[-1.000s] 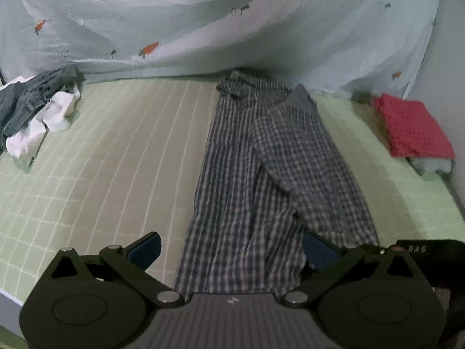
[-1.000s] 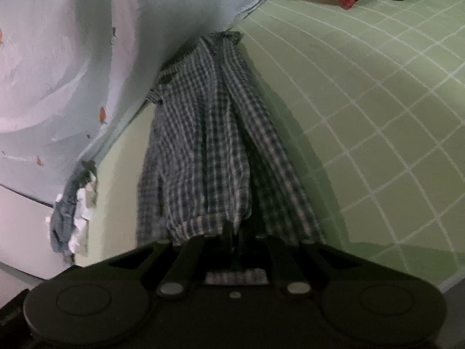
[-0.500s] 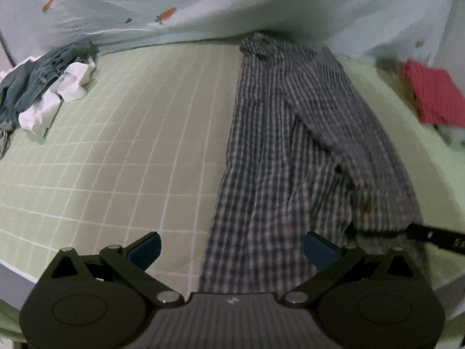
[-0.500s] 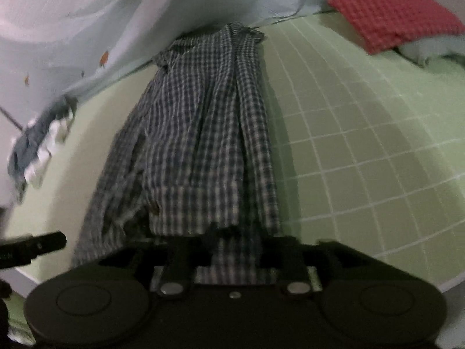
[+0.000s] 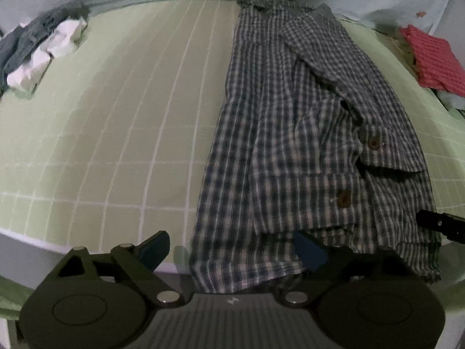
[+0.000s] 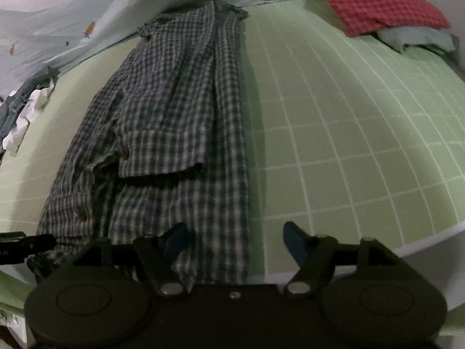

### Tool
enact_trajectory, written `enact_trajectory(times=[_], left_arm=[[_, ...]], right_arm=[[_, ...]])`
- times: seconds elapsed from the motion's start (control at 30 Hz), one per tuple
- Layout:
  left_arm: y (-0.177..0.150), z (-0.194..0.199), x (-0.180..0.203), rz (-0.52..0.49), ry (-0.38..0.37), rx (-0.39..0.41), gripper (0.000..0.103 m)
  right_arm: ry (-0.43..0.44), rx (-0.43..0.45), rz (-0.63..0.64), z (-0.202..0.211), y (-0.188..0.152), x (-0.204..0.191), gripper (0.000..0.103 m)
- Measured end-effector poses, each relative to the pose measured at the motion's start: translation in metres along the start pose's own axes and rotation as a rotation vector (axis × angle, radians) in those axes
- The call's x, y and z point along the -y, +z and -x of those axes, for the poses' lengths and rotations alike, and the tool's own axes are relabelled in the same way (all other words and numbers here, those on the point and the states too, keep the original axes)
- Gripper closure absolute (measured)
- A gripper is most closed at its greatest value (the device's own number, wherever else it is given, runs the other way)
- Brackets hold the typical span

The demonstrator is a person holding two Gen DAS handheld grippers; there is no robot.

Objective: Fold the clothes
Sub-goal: 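Grasp the shirt hem with both grippers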

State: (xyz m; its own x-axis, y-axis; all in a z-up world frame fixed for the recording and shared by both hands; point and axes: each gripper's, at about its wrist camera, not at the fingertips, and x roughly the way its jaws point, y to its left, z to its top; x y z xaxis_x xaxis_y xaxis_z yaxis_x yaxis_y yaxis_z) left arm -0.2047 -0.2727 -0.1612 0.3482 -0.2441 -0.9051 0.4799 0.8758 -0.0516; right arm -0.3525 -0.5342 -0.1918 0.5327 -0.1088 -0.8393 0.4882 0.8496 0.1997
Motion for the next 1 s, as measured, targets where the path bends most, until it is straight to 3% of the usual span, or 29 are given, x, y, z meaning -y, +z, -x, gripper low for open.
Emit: enact_trajectory(times=[0.23,0.43,0.53,0.6,0.67,0.73,0.9,1.0], left_arm=[[-0.013,-0.001,-0.005,0.04,-0.029,-0.036,0.023],[-0.014,0.0,-0.003,0.032,-0.009,-0.043,0.042],[-0.012,0.002,-0.001,0.025,0.009,-0.053,0.055],[-0.01,0.003,-0.001,0.021,-0.005,-0.058,0.07],[-0.008,0.004,-0.002,0.028,-0.025,-0.06,0.091],[-0.005,0.004,-0.005,0.063,-0.077,-0.064,0.099],[0.015,0.021,-0.009,0.096,-0.137,-0.022,0.1],[0.029,0.029,-0.017,0.164,-0.197,0.004,0.1]], right_arm=[[0.014,-0.018,0.0,0.006,-0.01,0.0,0.028],[0.063,-0.04,0.002,0.006,-0.011,-0.006,0.027],[0.094,-0.045,0.009,0.006,-0.01,-0.01,0.046],[0.122,-0.061,-0.012,0.005,-0.007,-0.008,0.082],[0.157,-0.079,-0.044,0.002,-0.005,-0.003,0.095],[0.188,-0.085,-0.079,0.001,-0.001,0.001,0.098],[0.263,-0.035,-0.116,0.011,0.019,0.003,0.099],[0.307,-0.006,-0.178,0.012,0.036,0.008,0.099]])
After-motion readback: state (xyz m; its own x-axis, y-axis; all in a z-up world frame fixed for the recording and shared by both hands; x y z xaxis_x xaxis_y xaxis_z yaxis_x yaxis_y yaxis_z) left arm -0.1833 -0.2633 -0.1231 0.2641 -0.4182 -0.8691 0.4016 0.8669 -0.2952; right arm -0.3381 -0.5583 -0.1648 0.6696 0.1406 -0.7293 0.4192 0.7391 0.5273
